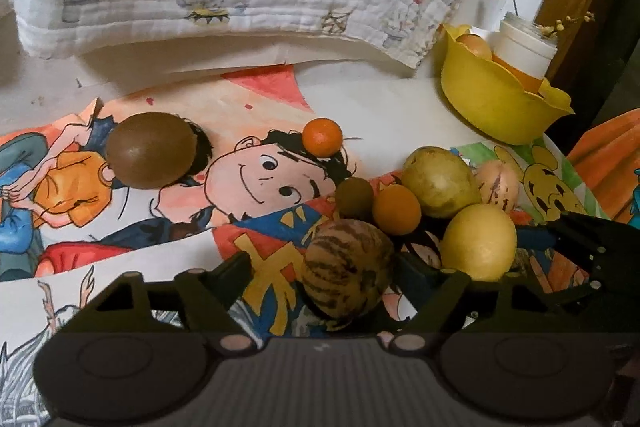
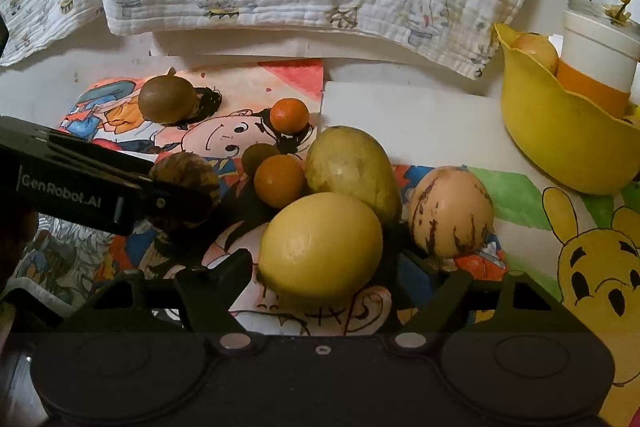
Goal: Organize fruits
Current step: 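Grasp the yellow lemon with the right tool while the left tool grasps the striped fruit, then carry both fruits onto the tray and open both tools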
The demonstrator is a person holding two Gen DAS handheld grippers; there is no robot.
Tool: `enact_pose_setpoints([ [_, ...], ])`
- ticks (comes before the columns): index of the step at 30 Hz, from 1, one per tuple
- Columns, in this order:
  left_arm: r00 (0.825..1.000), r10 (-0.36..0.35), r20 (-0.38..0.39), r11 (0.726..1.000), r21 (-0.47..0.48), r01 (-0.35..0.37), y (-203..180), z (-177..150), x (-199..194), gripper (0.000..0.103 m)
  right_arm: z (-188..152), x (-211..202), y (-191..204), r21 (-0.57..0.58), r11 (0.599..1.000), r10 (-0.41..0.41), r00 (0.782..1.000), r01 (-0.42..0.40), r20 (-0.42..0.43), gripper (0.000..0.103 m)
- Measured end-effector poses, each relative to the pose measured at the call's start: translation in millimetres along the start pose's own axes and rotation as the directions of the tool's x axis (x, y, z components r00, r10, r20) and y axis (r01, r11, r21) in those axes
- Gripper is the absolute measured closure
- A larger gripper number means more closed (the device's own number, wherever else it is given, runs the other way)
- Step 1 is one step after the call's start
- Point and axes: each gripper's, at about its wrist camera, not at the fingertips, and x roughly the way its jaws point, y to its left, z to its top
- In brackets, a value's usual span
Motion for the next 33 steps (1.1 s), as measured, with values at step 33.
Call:
enact_pose_setpoints([
  [33,0.999,-0.014,0.041,0.995,-0.097,0.018,0.5,-31.2,-69.3,0.052,-27.2,-50.6,7.1,0.085,0.978,0.178,0.977,-0.188,0.12,0.04],
])
